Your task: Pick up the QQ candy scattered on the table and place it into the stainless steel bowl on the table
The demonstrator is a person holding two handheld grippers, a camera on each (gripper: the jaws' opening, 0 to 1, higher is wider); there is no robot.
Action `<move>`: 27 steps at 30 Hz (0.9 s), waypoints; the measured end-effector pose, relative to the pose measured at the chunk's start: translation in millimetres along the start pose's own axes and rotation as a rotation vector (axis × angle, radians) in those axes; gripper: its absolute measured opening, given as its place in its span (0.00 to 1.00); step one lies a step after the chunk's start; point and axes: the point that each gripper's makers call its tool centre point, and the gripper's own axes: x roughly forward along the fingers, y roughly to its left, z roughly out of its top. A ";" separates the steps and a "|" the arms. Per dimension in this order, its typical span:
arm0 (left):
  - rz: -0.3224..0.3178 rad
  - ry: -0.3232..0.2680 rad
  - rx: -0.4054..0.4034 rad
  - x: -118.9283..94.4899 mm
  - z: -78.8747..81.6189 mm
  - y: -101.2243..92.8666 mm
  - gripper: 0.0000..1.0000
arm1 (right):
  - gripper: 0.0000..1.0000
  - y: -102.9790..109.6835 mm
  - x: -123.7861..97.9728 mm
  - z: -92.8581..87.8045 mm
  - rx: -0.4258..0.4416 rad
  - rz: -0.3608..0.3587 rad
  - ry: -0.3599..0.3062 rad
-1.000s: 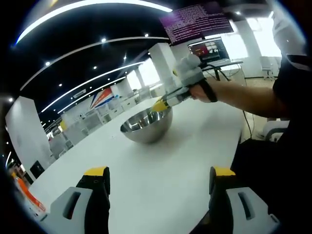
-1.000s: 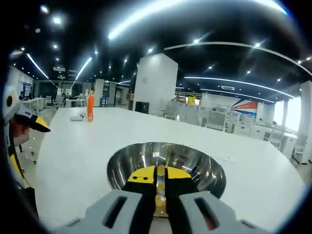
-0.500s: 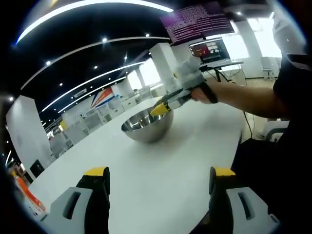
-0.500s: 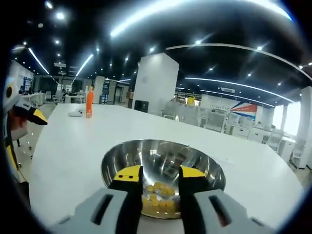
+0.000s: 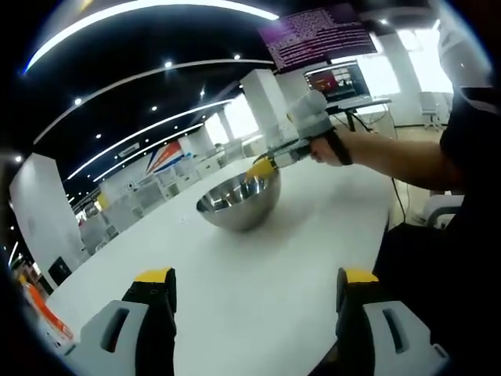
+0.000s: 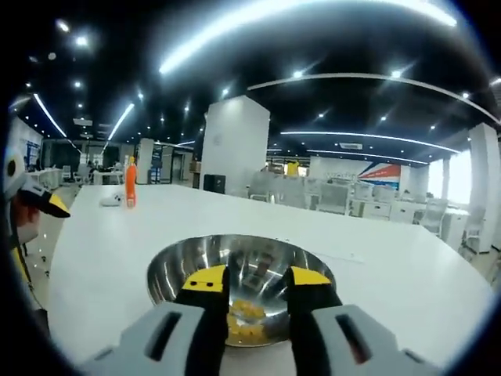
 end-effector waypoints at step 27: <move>-0.125 -0.259 -0.153 136.7 32.5 66.7 0.95 | 0.97 9.9 -30.1 -46.1 -0.012 0.454 0.005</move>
